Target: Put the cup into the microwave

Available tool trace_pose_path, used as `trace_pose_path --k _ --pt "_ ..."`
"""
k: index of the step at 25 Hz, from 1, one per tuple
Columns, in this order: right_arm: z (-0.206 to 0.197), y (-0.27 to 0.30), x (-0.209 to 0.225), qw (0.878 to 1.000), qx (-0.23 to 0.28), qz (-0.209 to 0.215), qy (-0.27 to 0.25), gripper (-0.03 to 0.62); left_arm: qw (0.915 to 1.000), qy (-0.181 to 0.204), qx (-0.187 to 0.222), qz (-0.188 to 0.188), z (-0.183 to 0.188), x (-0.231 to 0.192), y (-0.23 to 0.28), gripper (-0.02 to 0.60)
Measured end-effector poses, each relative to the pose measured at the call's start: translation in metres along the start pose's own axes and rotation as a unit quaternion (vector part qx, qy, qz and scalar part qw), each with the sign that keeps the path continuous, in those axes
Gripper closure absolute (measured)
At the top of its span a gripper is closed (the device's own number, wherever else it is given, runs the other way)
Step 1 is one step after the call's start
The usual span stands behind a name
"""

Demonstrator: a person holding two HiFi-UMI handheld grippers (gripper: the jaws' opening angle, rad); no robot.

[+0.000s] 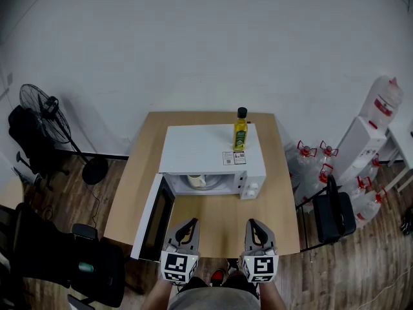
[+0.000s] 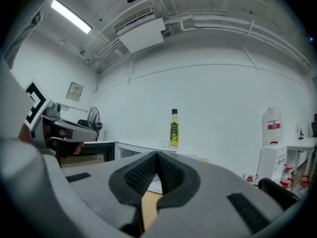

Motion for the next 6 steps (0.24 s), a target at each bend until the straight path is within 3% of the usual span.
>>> trace_pose_path --k 6 --pt "-0.0019 -0.0012 0.0021 1.0 0.0 -0.001 0.003 0.577 1.0 0.001 -0.002 -0.001 -0.0005 0.0032 0.0015 0.549"
Point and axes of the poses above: the fingertips, and each gripper's own axes: y forward along the fingers, x to its right, z out of its top, the point moved 8 cm from there along -y, backward along the fingers, and after that the axes turned 15 degrees about x, right-handed, at the moved point
